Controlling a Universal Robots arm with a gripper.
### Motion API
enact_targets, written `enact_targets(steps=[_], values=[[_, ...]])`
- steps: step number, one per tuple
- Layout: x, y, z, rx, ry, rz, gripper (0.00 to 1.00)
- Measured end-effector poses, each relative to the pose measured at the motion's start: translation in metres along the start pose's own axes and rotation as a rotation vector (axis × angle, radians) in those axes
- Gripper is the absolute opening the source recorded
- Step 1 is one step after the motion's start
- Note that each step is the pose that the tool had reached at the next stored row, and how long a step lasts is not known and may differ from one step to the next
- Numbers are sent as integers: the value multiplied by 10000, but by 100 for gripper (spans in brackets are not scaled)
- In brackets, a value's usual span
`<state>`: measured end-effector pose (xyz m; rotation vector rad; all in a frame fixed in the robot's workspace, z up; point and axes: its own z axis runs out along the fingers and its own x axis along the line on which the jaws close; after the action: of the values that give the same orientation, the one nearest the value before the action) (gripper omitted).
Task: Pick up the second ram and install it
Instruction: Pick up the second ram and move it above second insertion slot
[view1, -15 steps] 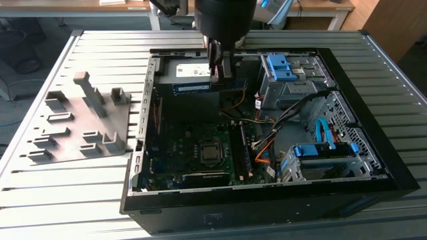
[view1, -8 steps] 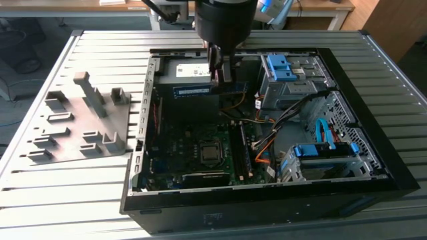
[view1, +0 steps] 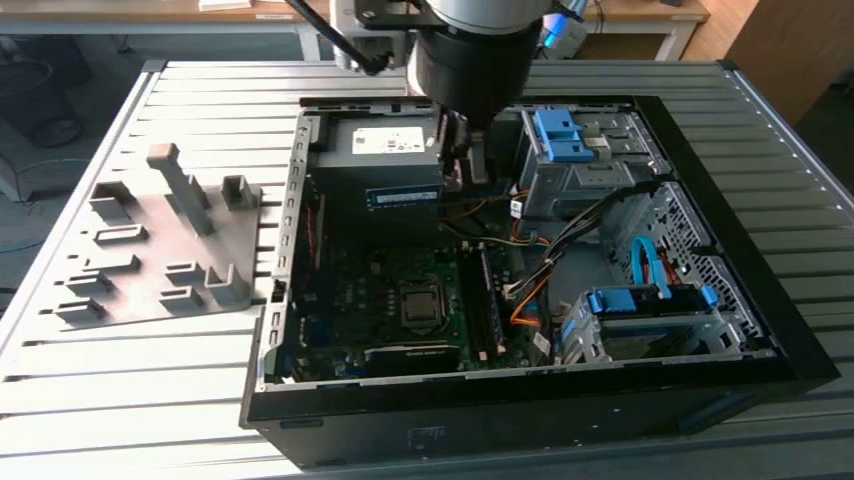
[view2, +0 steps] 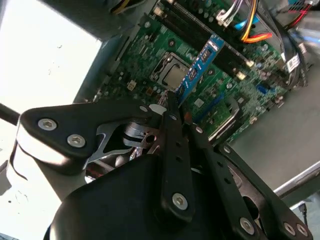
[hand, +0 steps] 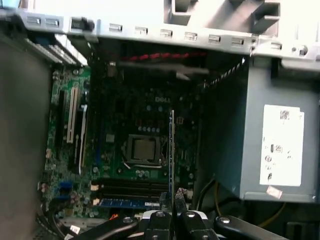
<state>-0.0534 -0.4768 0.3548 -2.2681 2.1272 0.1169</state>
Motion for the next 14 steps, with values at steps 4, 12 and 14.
enact_targets(steps=[4,12,14], values=[[16,-86,69,-2,1,-1,14],[241,-76,199,2,-2,37,14],[244,-78,236,15,-6,194,14]])
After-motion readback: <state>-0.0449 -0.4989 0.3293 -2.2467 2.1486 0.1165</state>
